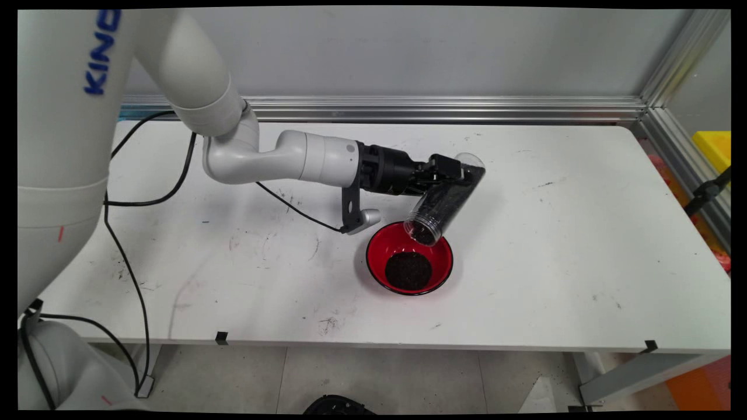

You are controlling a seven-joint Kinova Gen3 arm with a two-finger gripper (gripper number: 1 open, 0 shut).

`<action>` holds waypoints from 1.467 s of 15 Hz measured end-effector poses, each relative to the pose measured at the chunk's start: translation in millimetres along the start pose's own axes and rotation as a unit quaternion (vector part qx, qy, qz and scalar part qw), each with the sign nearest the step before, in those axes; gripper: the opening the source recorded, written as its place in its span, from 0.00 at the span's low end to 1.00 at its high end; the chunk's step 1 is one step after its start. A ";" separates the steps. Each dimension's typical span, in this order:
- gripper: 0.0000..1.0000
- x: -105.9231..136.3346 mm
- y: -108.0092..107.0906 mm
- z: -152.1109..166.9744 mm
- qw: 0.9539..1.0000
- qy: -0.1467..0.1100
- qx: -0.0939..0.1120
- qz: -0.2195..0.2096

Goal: Pour the black seasoning powder in the red bowl

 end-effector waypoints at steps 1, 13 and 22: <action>0.00 -0.7 -0.4 -0.2 1.000 0.001 -0.001 -0.010; 0.00 -13.2 -7.4 -7.4 0.993 0.007 -0.010 -0.114; 0.00 -26.7 -15.1 -15.9 0.981 0.009 -0.022 -0.193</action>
